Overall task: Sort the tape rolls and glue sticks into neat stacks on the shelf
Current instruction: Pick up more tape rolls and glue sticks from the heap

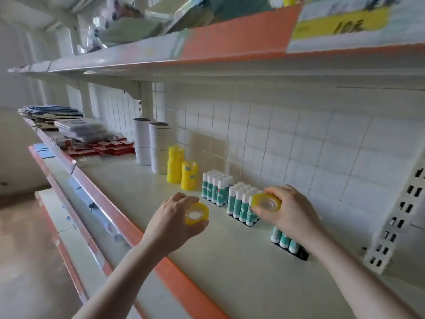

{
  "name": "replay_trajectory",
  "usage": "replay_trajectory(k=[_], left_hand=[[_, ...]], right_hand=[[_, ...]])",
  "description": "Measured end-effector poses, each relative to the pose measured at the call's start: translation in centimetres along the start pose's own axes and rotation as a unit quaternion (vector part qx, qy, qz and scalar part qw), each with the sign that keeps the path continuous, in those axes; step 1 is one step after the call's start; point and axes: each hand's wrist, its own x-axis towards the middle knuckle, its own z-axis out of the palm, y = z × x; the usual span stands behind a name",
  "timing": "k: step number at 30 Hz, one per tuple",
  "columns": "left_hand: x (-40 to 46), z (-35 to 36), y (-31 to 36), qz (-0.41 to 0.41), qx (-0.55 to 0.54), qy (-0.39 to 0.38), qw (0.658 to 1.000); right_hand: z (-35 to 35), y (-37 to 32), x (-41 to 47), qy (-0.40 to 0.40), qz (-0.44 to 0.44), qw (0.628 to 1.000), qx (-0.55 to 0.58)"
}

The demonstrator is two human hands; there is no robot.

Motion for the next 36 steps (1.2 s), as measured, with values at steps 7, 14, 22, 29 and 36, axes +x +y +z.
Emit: replay_trajectory(k=[7, 14, 22, 29, 36], left_hand=[[5.0, -1.2, -11.1, 0.004, -0.011, -0.018, 1.0], [11.4, -1.8, -21.1, 0.047, -0.065, -0.038, 0.996], [14.2, 0.7, -25.8, 0.06, -0.125, -0.063, 0.988], [14.1, 2.5, -26.4, 0.046, -0.148, -0.089, 0.984], [13.9, 2.9, -26.8, 0.029, -0.169, -0.085, 0.982]], right_hand=[[7.6, -5.5, 7.2, 0.013, 0.017, 1.0, 0.001], [14.1, -10.5, 14.9, 0.05, 0.077, 0.996, 0.008], [16.8, -12.5, 21.2, 0.012, 0.119, 0.993, -0.001], [18.5, -11.5, 23.4, -0.04, 0.118, 0.992, 0.007], [19.8, -10.3, 23.4, -0.039, 0.108, 0.993, 0.019]])
